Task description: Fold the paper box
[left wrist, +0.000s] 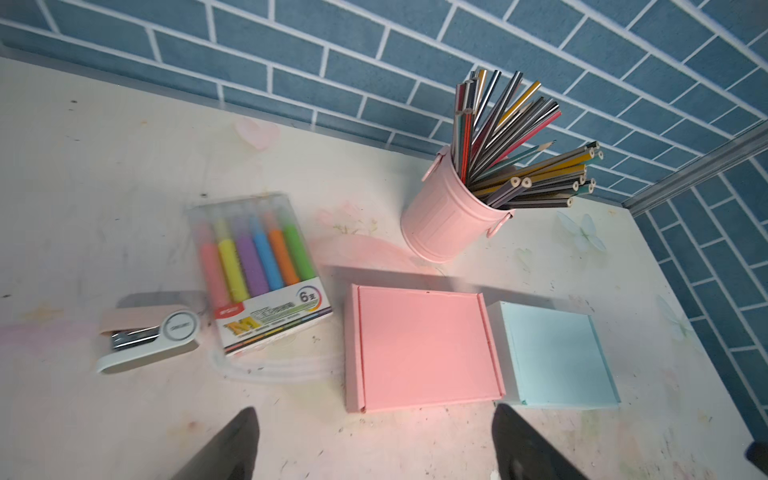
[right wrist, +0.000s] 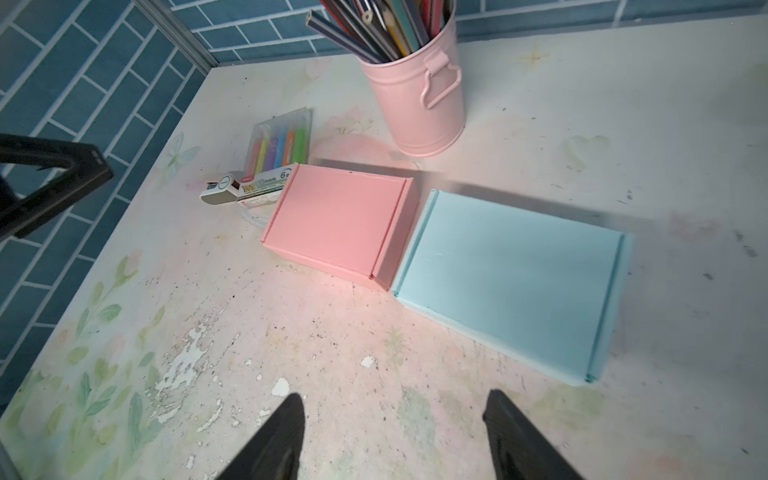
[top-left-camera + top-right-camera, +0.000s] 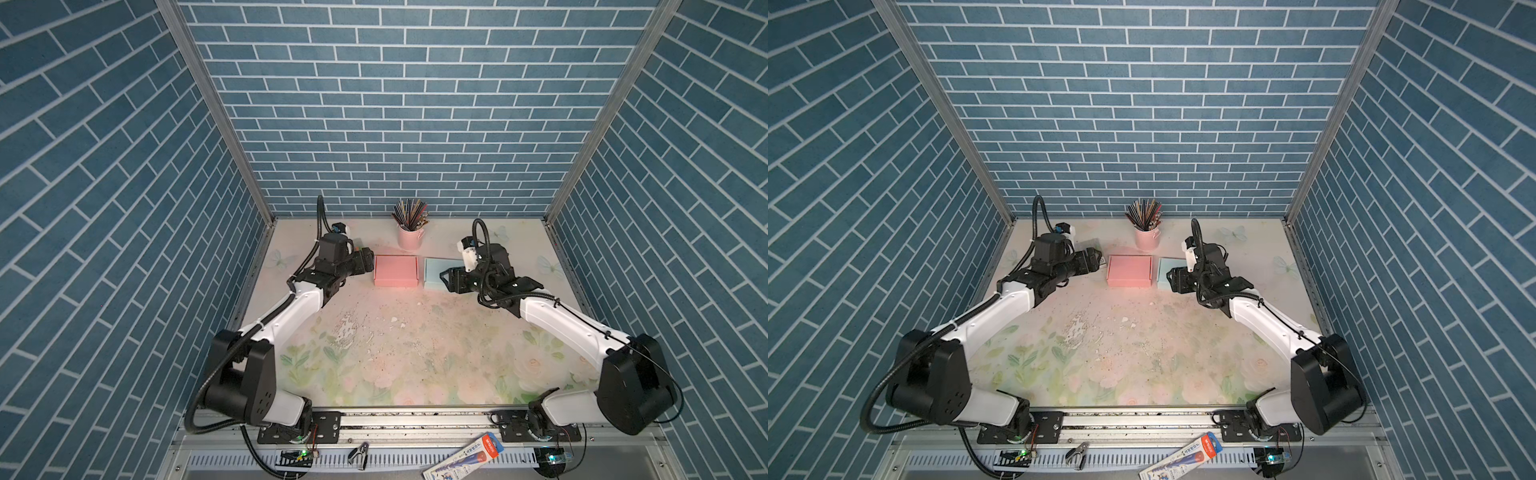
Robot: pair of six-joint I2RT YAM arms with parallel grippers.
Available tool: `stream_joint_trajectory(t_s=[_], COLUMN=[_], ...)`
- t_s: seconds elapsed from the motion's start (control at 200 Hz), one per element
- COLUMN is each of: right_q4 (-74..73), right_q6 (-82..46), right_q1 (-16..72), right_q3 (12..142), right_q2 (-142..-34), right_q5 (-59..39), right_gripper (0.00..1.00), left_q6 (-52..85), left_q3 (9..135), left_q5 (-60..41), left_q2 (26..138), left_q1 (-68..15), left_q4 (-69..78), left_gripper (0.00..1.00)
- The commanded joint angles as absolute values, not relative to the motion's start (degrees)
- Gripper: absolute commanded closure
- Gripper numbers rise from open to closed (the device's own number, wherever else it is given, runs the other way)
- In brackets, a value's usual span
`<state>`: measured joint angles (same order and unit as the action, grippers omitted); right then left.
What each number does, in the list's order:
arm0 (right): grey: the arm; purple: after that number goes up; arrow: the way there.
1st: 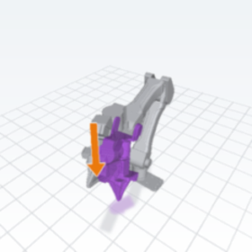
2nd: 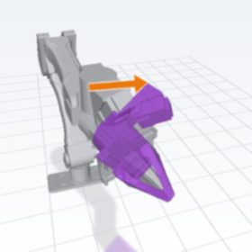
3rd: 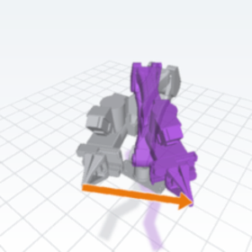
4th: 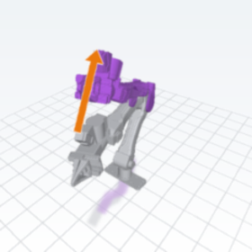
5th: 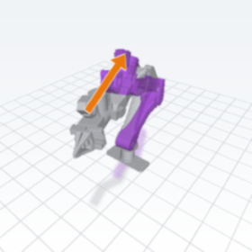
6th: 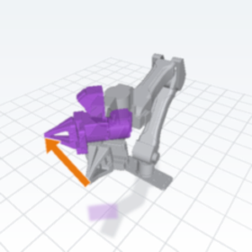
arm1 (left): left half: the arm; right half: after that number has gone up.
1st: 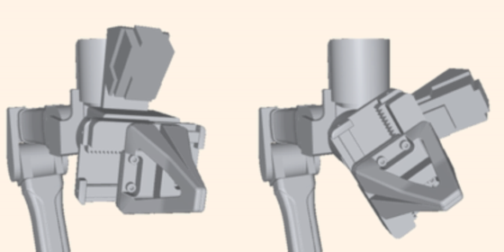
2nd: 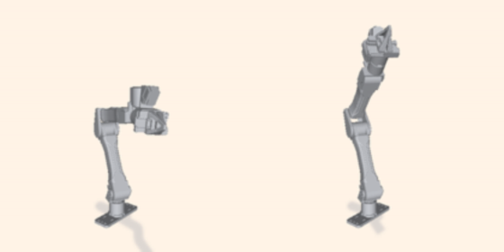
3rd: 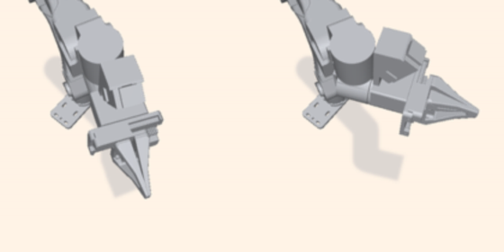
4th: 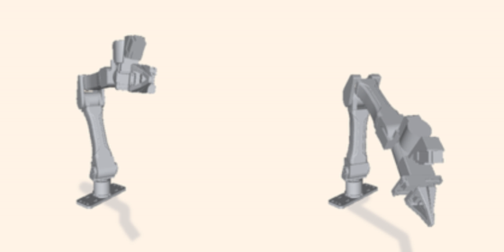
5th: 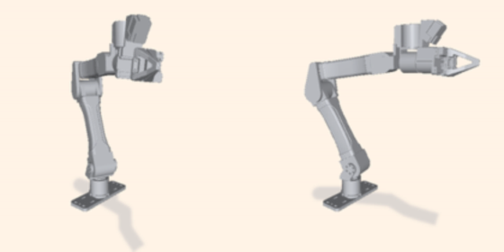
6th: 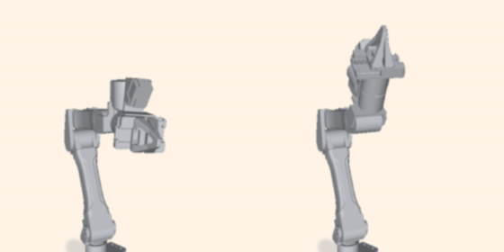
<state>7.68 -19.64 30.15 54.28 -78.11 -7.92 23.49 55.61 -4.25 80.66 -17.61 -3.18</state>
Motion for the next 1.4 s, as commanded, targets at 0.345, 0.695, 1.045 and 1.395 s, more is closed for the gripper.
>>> stream_joint_trajectory(t_s=[0.345,0.695,1.045,1.395], right_q4=[4.9,-0.3,-3.5,-4.1], right_q6=[-16.2,-13.3,-5.3,-3.4], right_q1=[22.8,17.4,17.1,17.0], right_q3=[39.4,30.9,24.4,20.1], right_q2=[-56.2,-47.7,-39.4,-37.9], right_q5=[10.9,23.3,24.6,21.9], right_gripper=[0.08,0.03,0.02,0.02], left_q6=[22.6,21.6,14.4,7.8], left_q3=[37.4,34.1,28.4,21.6], left_q5=[13.8,21.0,25.7,22.9], left_q2=[56.8,54.2,45.2,37.7], left_q1=[-17.5,-15.7,-15.8,-15.9], left_q4=[-3.5,-4.6,-2.9,2.1], left_gripper=[0.12,0.12,0.12,0.12])
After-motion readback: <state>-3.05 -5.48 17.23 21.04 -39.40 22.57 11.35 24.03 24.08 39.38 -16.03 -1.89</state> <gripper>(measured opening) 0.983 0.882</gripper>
